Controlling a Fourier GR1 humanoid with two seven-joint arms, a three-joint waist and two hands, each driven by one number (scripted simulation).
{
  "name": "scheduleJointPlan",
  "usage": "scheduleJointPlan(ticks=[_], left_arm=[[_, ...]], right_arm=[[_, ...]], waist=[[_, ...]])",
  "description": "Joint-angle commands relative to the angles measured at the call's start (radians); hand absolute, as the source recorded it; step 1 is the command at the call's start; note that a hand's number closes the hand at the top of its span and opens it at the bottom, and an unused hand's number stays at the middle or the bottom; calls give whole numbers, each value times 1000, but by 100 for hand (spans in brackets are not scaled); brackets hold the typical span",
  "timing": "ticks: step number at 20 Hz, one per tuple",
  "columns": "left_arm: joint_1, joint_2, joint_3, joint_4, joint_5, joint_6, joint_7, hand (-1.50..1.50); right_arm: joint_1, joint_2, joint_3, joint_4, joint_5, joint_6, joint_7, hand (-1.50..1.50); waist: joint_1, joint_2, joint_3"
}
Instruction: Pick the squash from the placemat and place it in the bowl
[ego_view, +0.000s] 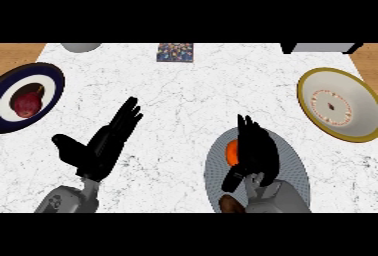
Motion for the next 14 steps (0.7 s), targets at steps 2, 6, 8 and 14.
scheduleJointPlan(ticks=[2, 6, 8, 14], left_arm=[[0, -4, 49, 46, 2, -58, -24, 0], [34, -22, 17, -33, -43, -33, 6, 0], [-19, -48, 30, 4, -57, -18, 48, 0], [15, -51, 85, 1, -53, -74, 19, 0]], right_arm=[[-5, 25, -7, 12, 24, 82, 116, -150], [-50, 26, 1, 97, 27, 41, 115, -150], [1, 26, 3, 124, 57, 7, 47, -150], [-12, 26, -38, 127, 72, 9, 40, -150]], waist=[[-4, 0, 0], [2, 0, 1], [-4, 1, 1], [-2, 0, 1]])
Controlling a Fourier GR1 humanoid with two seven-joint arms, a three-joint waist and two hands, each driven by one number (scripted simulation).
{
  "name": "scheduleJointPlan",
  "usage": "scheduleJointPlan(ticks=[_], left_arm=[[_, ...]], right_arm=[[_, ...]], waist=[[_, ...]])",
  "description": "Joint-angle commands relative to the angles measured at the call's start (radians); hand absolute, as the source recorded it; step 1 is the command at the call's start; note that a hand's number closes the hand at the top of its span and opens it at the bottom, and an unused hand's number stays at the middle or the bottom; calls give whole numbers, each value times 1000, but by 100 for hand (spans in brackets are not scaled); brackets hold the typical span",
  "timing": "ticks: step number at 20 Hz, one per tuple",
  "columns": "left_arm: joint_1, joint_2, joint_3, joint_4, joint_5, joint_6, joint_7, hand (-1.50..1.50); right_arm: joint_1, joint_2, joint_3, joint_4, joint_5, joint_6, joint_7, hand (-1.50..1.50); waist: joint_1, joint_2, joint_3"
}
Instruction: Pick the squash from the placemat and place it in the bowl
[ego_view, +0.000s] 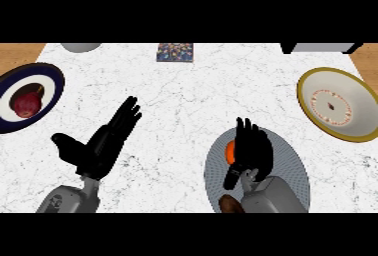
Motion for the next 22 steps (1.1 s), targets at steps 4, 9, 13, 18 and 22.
scheduleJointPlan(ticks=[4, 9, 13, 18, 22], left_arm=[[69, -60, -25, -45, -62, 5, -21, 0], [49, -57, 30, -25, -74, -42, 16, 0], [47, -44, 80, -18, -60, -83, 42, 0], [4, -60, 122, -48, -71, -101, 92, 0], [39, -98, 112, -6, -121, -95, 22, 0]], right_arm=[[-18, 12, 20, 121, 21, -87, 71, -150], [15, 12, 42, 84, 26, -100, 87, -150], [34, 12, -21, 124, 71, -143, -2, -150], [42, 12, 23, 203, 54, -245, -20, -150], [-46, 12, 3, 329, 52, -319, -153, 150]], waist=[[4, 0, 0], [0, -1, 0], [0, -1, 0], [0, 0, 0], [4, 1, 0]])
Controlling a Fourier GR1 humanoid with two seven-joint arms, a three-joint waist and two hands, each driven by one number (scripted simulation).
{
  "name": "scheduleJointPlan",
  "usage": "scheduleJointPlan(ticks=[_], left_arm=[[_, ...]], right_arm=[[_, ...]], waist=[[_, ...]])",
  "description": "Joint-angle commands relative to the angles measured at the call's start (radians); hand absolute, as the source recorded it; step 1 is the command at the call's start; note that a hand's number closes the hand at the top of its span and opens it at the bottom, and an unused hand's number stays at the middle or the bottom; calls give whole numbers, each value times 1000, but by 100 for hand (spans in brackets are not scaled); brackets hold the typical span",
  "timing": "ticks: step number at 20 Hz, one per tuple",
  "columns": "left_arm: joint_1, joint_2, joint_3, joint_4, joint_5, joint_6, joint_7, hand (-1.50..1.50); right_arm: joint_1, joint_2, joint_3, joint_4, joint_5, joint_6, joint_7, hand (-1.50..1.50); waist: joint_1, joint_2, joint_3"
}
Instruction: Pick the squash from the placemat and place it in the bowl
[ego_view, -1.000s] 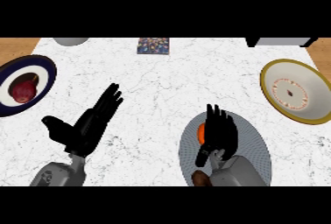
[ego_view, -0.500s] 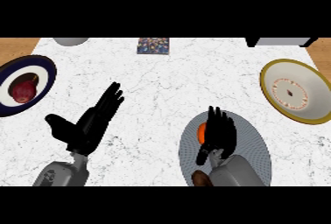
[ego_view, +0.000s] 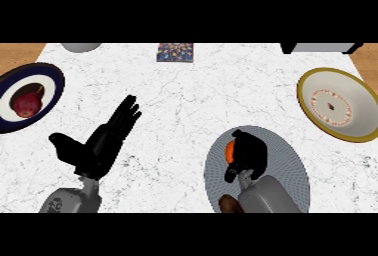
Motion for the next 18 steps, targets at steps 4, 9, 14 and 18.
scheduleJointPlan(ticks=[4, 9, 14, 18], left_arm=[[33, -41, 27, 58, -34, -54, -82, 0], [-22, -26, 85, 31, -22, -73, 11, 0], [52, -31, 81, -18, -31, -99, -2, 0], [5, -48, 82, 26, -62, -86, 1, 0]], right_arm=[[-71, 1, -42, 96, 26, -35, -96, 150], [36, -4, 23, 6, 77, -37, -105, 150], [-13, 5, 50, 30, 110, -38, -62, 150], [-103, 5, 28, 96, 153, -55, 0, 150]], waist=[[-1, 1, 1], [-4, 0, 1], [0, 0, 1], [2, 1, 1]])
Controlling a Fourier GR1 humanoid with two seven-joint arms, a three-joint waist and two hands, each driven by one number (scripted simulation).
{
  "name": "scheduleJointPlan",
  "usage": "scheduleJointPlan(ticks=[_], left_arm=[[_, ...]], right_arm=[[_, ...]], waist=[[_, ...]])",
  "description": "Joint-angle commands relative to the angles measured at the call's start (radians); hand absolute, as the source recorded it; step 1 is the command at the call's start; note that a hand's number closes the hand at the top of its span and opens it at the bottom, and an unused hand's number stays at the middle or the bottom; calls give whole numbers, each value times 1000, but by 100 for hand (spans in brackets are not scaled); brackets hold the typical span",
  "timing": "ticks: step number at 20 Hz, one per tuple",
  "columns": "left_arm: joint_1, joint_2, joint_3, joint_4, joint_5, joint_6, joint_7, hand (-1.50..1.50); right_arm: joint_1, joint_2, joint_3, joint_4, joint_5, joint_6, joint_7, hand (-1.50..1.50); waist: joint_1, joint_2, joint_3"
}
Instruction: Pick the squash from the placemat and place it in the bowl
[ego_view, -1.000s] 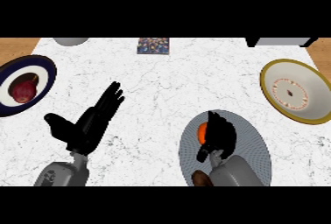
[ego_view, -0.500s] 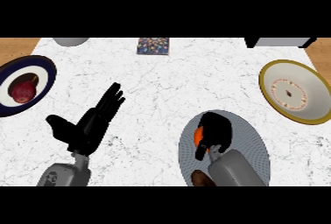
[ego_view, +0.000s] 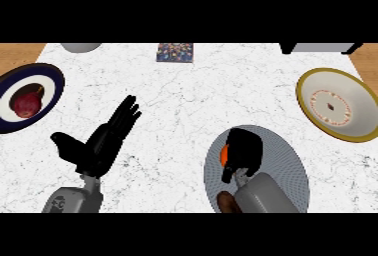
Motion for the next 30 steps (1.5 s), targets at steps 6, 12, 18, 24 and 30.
scheduleJointPlan(ticks=[6, 12, 18, 24, 30], left_arm=[[-50, -23, 25, 64, -11, -14, -14, 0], [-29, -43, 3, -12, -28, 24, 54, 0], [18, -21, 3, -6, -42, -2, 17, 0], [18, -26, 25, -4, -24, -17, 11, 0], [31, -14, 44, -44, -14, -37, 21, 0]], right_arm=[[-218, -27, -228, 286, 2, -50, -5, 150], [-212, -7, -195, 27, 70, -26, 132, 150], [-274, -36, -149, -258, 191, 138, 270, 150], [-263, -71, -192, -431, 246, 286, 275, 150], [-269, -135, -334, -459, 232, 249, 144, 150]], waist=[[5, 7, 2], [-4, 0, 1], [-13, -5, 0], [-10, -2, 1], [-2, 2, 1]])
